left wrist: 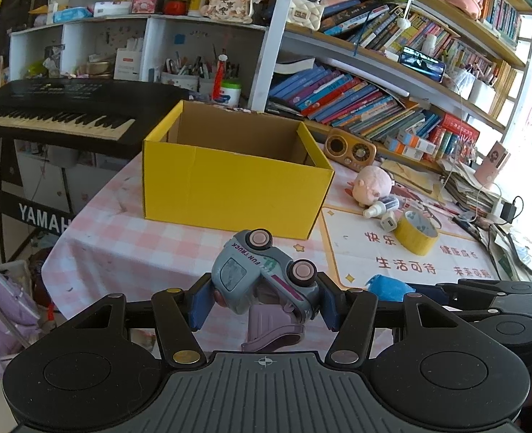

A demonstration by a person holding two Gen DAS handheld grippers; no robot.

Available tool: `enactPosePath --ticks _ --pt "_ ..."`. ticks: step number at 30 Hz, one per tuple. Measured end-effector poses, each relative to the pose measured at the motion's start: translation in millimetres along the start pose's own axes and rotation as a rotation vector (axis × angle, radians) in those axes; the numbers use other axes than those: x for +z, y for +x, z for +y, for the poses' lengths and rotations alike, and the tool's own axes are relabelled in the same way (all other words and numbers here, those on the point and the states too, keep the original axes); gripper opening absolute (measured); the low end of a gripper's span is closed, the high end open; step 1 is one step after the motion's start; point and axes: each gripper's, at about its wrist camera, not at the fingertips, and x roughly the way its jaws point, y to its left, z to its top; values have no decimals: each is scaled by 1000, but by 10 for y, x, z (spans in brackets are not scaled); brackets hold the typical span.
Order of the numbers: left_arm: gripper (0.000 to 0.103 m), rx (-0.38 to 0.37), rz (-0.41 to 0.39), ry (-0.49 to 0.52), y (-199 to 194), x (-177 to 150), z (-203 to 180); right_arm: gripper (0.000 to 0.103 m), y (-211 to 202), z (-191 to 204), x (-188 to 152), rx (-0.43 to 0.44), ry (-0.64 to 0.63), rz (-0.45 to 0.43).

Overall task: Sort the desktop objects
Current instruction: 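Carry the toy truck and blue block with both grippers toward the yellow box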

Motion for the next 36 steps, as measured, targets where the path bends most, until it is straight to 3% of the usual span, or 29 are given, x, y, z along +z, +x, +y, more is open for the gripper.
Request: enactPosePath --ticks 22,36 --pt "58 -22 27 -5 263 96 -40 45 182 -79 135 -5 -37 31" --pt "58 5 -31 19 445 492 -46 45 480 -299 685 28 -82 -23"
